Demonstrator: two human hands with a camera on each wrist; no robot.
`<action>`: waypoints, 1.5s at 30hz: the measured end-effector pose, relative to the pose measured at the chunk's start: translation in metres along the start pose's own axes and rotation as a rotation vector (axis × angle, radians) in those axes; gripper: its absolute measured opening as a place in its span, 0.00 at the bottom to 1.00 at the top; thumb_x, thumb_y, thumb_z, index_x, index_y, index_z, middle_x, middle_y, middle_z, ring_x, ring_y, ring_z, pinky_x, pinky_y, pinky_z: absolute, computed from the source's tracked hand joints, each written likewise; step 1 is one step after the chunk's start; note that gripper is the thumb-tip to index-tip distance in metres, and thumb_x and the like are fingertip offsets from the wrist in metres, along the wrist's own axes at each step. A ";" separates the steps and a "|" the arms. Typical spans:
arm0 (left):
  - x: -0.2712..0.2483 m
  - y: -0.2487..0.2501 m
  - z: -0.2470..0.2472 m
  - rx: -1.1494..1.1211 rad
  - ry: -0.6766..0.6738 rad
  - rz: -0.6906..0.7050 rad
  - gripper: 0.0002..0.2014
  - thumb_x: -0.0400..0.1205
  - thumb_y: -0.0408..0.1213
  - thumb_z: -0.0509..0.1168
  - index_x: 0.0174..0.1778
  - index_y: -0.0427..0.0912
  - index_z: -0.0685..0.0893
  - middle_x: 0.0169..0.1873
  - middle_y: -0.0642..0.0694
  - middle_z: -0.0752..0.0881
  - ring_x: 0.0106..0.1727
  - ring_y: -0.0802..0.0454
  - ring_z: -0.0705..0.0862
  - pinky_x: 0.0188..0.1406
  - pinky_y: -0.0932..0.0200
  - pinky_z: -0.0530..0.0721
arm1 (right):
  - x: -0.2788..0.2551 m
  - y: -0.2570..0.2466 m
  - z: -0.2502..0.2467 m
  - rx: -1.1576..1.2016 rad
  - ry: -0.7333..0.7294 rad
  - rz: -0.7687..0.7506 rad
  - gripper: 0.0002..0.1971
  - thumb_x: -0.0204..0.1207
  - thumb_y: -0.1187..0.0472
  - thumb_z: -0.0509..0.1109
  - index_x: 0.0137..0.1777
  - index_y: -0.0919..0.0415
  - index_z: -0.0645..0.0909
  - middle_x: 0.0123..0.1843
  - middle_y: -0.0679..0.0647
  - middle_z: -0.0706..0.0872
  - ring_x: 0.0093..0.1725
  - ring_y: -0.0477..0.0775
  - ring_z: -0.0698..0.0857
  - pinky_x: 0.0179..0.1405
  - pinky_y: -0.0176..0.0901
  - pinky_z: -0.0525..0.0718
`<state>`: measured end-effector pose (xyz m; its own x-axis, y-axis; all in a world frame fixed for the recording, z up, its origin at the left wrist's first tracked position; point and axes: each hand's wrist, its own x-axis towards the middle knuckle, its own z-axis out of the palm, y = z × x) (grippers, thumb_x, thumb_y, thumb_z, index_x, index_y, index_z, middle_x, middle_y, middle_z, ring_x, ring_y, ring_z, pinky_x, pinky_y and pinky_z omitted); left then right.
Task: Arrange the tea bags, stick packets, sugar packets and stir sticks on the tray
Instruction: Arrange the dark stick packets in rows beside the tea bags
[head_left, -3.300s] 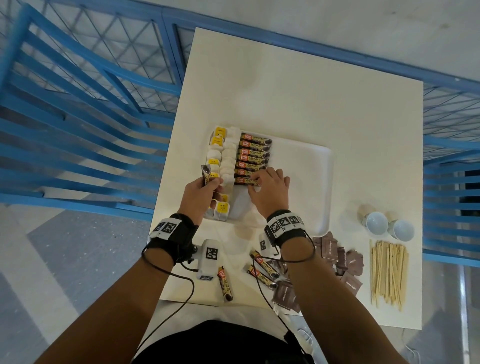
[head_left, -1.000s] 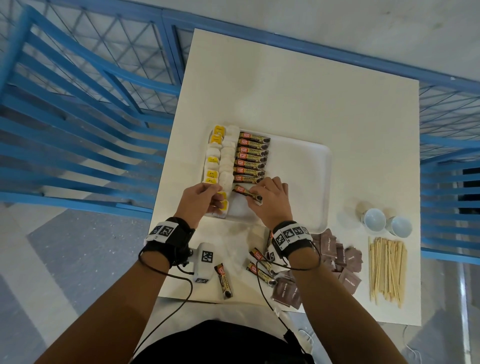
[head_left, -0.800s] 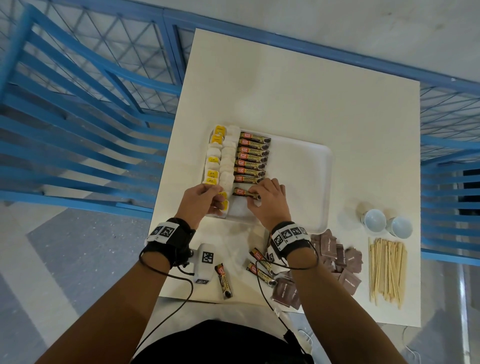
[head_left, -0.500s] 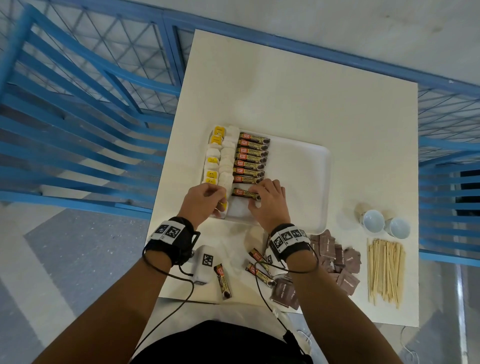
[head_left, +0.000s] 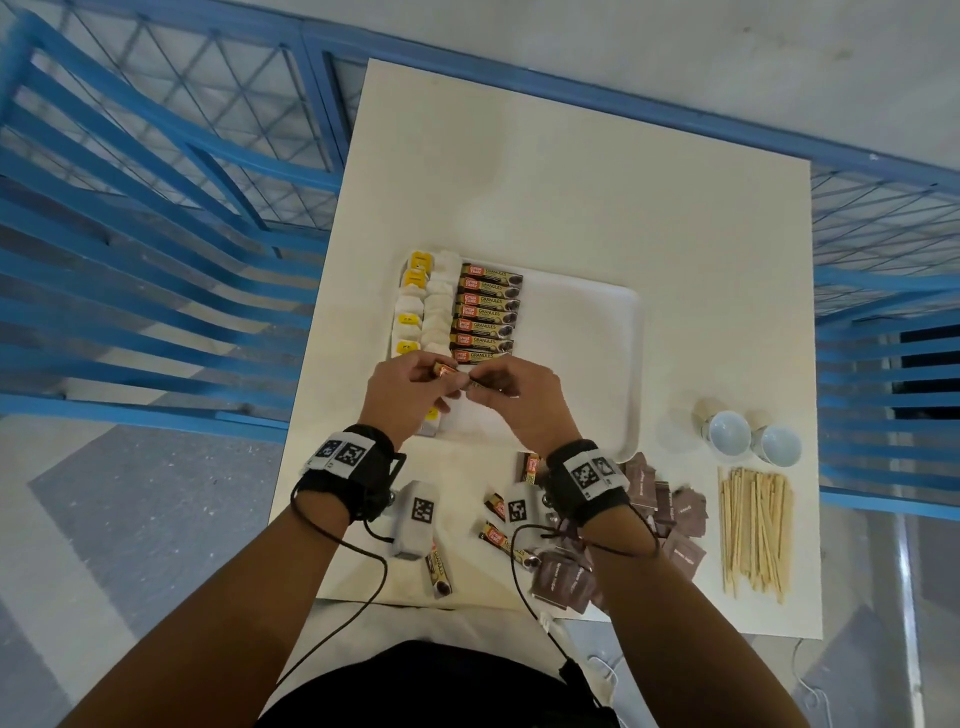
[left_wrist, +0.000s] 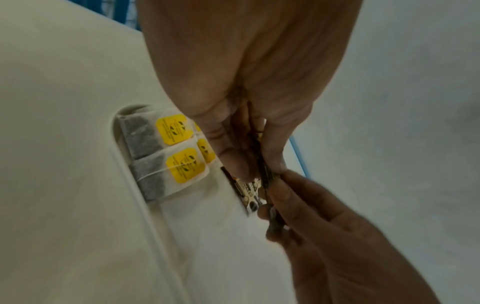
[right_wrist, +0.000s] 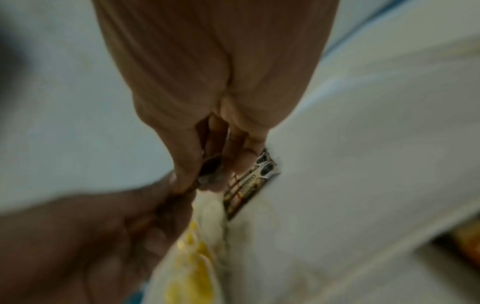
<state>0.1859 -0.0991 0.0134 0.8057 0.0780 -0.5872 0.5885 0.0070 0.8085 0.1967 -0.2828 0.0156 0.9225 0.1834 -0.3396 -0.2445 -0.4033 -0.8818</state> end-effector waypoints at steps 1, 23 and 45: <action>0.000 0.001 -0.002 -0.055 -0.016 -0.014 0.12 0.77 0.31 0.80 0.53 0.34 0.90 0.39 0.38 0.93 0.41 0.41 0.92 0.42 0.50 0.90 | 0.000 0.000 -0.001 0.109 -0.013 0.056 0.10 0.73 0.66 0.81 0.54 0.62 0.90 0.46 0.51 0.93 0.43 0.44 0.89 0.48 0.35 0.85; 0.009 -0.006 -0.018 -0.178 0.118 -0.126 0.13 0.84 0.40 0.74 0.54 0.32 0.86 0.40 0.36 0.93 0.37 0.41 0.90 0.43 0.46 0.93 | 0.002 0.042 -0.010 -0.506 0.090 -0.131 0.13 0.78 0.57 0.75 0.62 0.51 0.84 0.54 0.43 0.88 0.57 0.47 0.78 0.63 0.43 0.70; -0.003 -0.016 -0.026 0.042 0.037 -0.101 0.06 0.86 0.38 0.69 0.49 0.39 0.88 0.37 0.44 0.93 0.31 0.50 0.86 0.28 0.58 0.79 | 0.025 0.040 0.027 -0.695 0.177 -0.131 0.10 0.74 0.58 0.76 0.54 0.54 0.87 0.54 0.51 0.82 0.56 0.58 0.77 0.58 0.55 0.77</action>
<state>0.1723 -0.0738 0.0032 0.7398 0.1161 -0.6627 0.6692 -0.0250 0.7427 0.2017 -0.2701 -0.0372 0.9800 0.1453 -0.1357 0.0634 -0.8751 -0.4797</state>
